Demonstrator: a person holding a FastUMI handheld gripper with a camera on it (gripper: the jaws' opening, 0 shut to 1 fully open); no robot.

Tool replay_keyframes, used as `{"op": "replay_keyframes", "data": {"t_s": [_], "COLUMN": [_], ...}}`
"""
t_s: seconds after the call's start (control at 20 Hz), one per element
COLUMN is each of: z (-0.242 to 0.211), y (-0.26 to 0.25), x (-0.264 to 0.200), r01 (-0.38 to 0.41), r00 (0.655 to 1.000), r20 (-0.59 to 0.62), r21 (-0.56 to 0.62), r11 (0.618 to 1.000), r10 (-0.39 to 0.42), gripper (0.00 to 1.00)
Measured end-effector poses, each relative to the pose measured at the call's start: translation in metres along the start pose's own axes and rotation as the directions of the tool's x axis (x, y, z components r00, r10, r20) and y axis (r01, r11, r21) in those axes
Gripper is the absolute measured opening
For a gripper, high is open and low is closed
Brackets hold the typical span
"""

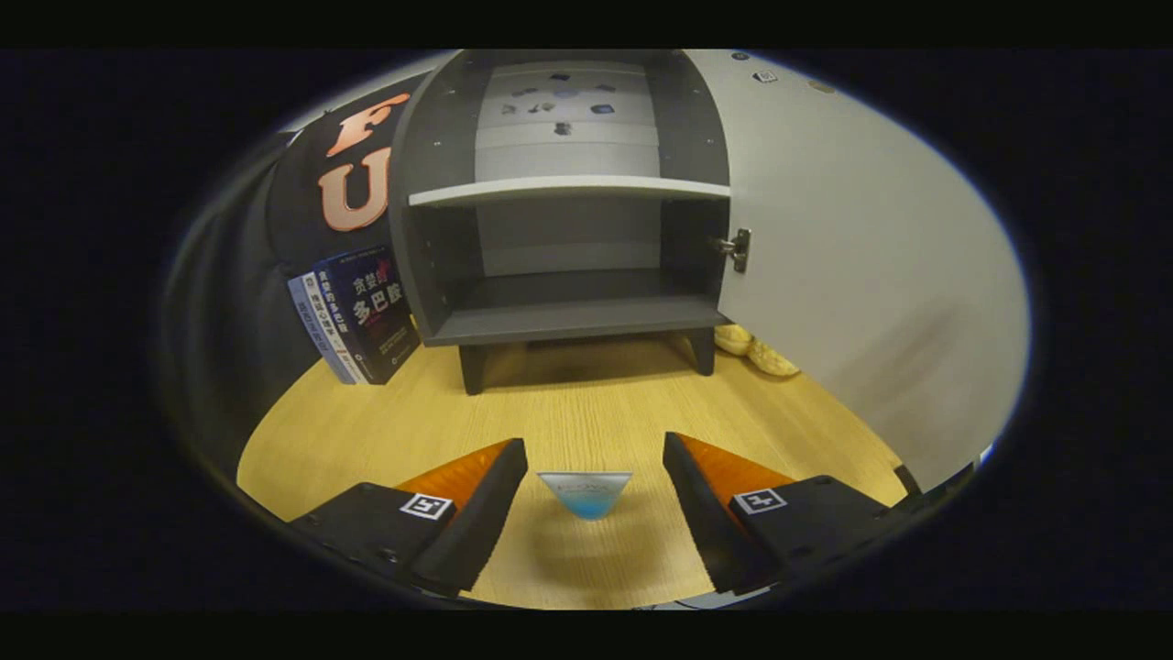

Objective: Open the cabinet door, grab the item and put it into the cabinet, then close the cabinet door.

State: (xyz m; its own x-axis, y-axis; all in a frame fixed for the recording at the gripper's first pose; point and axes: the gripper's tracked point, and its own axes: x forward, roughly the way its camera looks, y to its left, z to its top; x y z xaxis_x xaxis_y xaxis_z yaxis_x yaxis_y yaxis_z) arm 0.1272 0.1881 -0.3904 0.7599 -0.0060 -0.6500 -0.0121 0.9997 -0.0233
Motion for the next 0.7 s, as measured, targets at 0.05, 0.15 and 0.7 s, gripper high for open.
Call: {"op": "replay_keyframes", "data": {"t_s": [0.05, 0.15, 0.7], "z": [-0.008, -0.018, 0.032], "y": [0.001, 0.002, 0.013], "x": [0.005, 0.012, -0.009], "r01": [0.0, -0.001, -0.041], "r00": [1.0, 0.999, 0.998], "r20": [-0.021, -0.046, -0.041], "r21": [0.007, 0.028, 0.115], "r11": [1.0, 1.0, 0.992], "r10": [0.0, 0.003, 0.046], "gripper": [0.96, 0.96, 0.65]}}
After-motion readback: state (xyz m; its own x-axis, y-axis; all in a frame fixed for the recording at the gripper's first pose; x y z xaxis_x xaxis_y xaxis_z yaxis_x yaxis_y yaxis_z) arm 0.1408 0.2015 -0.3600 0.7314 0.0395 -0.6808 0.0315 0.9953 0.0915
